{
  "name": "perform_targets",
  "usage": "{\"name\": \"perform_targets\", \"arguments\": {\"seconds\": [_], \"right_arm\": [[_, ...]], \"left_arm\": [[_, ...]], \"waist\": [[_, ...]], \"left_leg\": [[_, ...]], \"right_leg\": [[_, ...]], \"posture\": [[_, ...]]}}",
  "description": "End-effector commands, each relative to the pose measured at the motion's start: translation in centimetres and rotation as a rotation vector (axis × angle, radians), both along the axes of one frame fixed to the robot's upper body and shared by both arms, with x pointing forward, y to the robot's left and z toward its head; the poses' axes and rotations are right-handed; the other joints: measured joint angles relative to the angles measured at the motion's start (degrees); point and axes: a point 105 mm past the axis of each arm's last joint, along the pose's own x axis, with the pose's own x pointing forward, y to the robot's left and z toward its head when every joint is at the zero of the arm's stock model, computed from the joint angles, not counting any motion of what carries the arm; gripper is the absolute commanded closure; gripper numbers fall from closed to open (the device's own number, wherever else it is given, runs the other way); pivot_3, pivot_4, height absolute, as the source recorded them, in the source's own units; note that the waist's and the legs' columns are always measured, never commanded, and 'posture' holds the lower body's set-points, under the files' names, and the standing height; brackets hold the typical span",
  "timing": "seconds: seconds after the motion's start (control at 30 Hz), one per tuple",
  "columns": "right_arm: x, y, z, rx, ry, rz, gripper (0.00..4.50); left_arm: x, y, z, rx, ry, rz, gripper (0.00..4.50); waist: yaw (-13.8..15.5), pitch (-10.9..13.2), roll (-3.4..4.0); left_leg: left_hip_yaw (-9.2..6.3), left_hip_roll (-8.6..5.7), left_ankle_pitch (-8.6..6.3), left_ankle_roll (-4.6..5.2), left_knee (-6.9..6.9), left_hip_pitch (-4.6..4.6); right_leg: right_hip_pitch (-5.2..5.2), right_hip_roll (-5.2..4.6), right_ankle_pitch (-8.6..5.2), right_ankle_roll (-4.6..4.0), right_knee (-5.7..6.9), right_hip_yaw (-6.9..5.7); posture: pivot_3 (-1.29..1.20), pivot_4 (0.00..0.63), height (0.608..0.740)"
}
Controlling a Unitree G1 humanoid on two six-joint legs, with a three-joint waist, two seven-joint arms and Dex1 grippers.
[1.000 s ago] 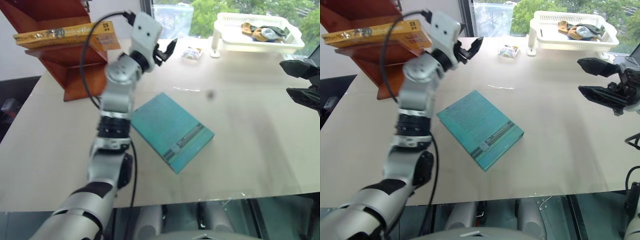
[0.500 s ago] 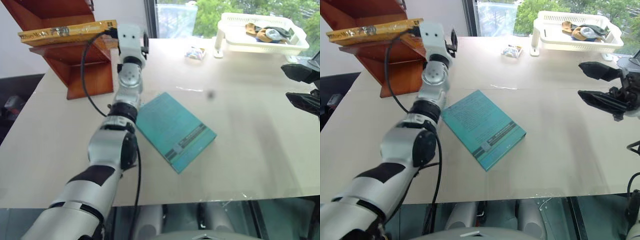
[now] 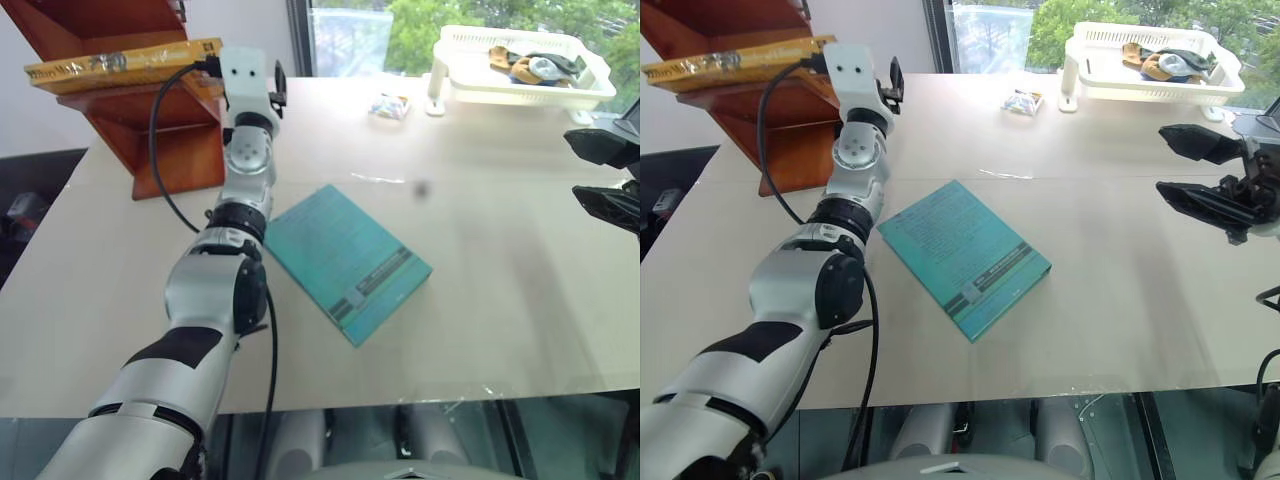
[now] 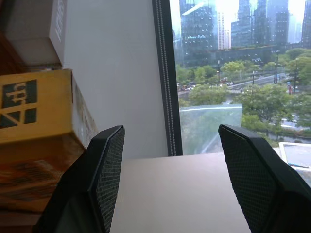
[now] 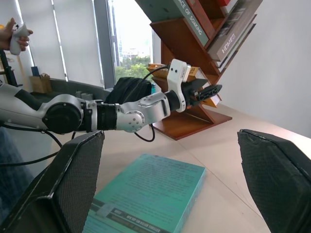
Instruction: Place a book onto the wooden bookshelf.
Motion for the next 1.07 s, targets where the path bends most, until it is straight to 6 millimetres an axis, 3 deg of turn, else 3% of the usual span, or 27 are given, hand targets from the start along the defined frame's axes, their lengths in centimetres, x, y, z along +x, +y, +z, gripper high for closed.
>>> {"name": "perform_targets", "arguments": {"seconds": [0.03, 0.17, 0.23, 0.3, 0.4, 0.57, 0.77, 1.07], "right_arm": [[-0.5, 0.1, 1.0, -0.012, -0.050, 0.003, 0.00], [-0.3, 0.0, 0.6, -0.016, -0.035, -0.009, 0.00], [-0.3, -0.1, 0.0, -0.018, -0.013, -0.032, 0.00], [-0.2, -0.3, -1.5, -0.035, 0.031, -0.065, 0.00], [-0.6, -0.8, -4.5, -0.089, 0.114, -0.135, 0.00], [-1.3, -1.9, -9.4, -0.232, 0.237, -0.291, 0.00], [-1.9, -3.0, -10.4, -0.250, 0.246, -0.410, 0.00], [-2.2, -3.7, -10.0, -0.244, 0.244, -0.434, 0.00]], "left_arm": [[-0.3, -0.6, 0.1, 0.005, -0.026, -0.047, 1.26], [-0.5, -1.1, -2.8, 0.008, 0.061, -0.143, 1.26], [-1.1, -1.5, -5.0, -0.002, 0.127, -0.247, 1.26], [-2.3, -0.5, -8.4, -0.040, 0.243, -0.313, 1.26], [-5.8, 2.7, -12.2, -0.063, 0.388, -0.318, 1.26], [-12.2, 6.0, -15.0, -0.073, 0.531, -0.314, 1.26], [-18.2, 6.7, -15.9, -0.060, 0.600, -0.328, 1.26], [-20.2, 7.1, -14.3, -0.070, 0.579, -0.367, 1.26]], "waist": [[0.0, 0.0, 0.00], [0.0, 0.0, 0.00], [0.0, 0.0, 0.01], [0.0, 0.0, 0.02], [-0.7, 0.0, 0.04], [-1.4, -0.3, 0.49], [-1.4, -0.4, 0.51], [-1.2, -0.5, 0.34]], "left_leg": [[0.00, 0.00, 0.01, -0.01, 0.00, 0.00], [0.00, 0.00, 0.01, -0.02, -0.01, 0.00], [-0.01, 0.01, 0.02, -0.03, -0.01, 0.00], [-0.02, 0.02, 0.01, -0.03, -0.02, 0.01], [-0.10, 0.09, 0.02, -0.04, -0.10, 0.05], [-0.22, 0.15, -0.04, 0.01, -0.26, 0.48], [-0.12, 0.44, -0.32, -0.07, -0.43, 1.58], [0.01, 0.51, -0.32, -0.08, -0.75, 1.51]], "right_leg": [[0.00, 0.00, 0.00, 0.00, 0.00, 0.00], [0.00, 0.00, 0.00, 0.00, 0.00, 0.01], [0.00, 0.00, 0.00, 0.00, 0.01, -0.01], [0.02, 0.00, 0.00, -0.01, -0.01, -0.01], [0.03, 0.01, -0.01, -0.01, -0.12, 0.06], [0.43, -0.01, -0.01, -0.02, -0.30, 0.13], [1.40, -0.05, -0.12, -0.25, -0.55, 0.13], [1.37, -0.47, 0.09, -0.44, -1.04, 0.16]], "posture": [[0.00, 0.150, 0.740], [0.00, 0.150, 0.740], [0.00, 0.150, 0.740], [0.00, 0.150, 0.740], [0.00, 0.150, 0.740], [0.00, 0.150, 0.740], [0.00, 0.150, 0.740], [0.00, 0.150, 0.740]]}}
